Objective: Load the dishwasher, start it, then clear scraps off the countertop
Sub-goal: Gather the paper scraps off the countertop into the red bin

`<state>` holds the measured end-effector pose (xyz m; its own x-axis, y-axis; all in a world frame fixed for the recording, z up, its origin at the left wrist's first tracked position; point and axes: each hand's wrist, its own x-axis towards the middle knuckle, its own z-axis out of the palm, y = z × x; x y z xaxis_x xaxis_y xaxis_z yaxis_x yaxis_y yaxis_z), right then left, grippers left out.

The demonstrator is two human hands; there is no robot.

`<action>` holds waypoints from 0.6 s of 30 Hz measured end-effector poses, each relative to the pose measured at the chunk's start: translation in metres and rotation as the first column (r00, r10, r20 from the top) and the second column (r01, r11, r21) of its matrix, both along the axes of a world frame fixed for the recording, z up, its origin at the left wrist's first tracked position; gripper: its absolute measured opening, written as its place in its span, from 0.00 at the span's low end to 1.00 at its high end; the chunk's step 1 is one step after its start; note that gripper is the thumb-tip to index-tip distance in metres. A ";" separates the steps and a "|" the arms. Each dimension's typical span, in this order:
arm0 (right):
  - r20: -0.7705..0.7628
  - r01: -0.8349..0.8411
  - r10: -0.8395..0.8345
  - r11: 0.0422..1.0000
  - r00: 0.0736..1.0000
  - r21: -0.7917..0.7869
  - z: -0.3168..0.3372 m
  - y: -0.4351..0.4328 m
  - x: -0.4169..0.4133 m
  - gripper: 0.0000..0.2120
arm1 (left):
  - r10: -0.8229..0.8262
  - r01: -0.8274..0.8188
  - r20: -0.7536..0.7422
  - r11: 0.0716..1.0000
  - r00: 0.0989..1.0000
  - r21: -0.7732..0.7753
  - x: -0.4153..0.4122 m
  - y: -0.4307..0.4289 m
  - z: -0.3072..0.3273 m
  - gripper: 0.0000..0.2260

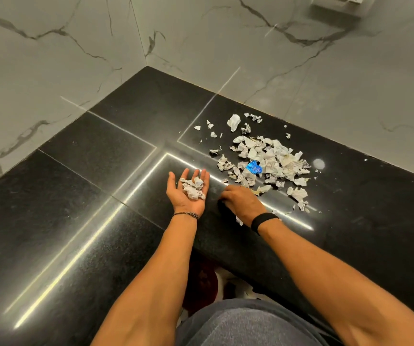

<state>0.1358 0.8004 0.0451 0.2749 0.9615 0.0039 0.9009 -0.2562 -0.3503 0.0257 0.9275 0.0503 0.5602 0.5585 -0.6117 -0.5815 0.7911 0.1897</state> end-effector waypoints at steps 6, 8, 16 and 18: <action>-0.597 0.529 -0.318 0.821 0.737 0.216 0.031 0.016 -0.007 0.06 | -0.087 0.086 0.029 0.995 0.996 0.059 -0.001 -0.013 0.002 0.26; -0.667 0.496 -0.229 0.834 0.710 0.242 0.049 0.026 -0.014 0.06 | -0.129 0.126 0.023 0.988 0.991 0.090 0.000 -0.017 0.000 0.26; -0.512 0.332 -0.178 0.916 0.841 0.226 0.056 0.031 -0.028 0.07 | -0.205 0.196 0.063 0.972 0.977 0.129 0.006 -0.024 -0.001 0.23; -0.494 0.332 -0.190 0.918 0.849 0.217 0.057 0.029 -0.028 0.08 | -0.203 0.193 0.068 0.972 0.977 0.133 0.006 -0.024 -0.002 0.23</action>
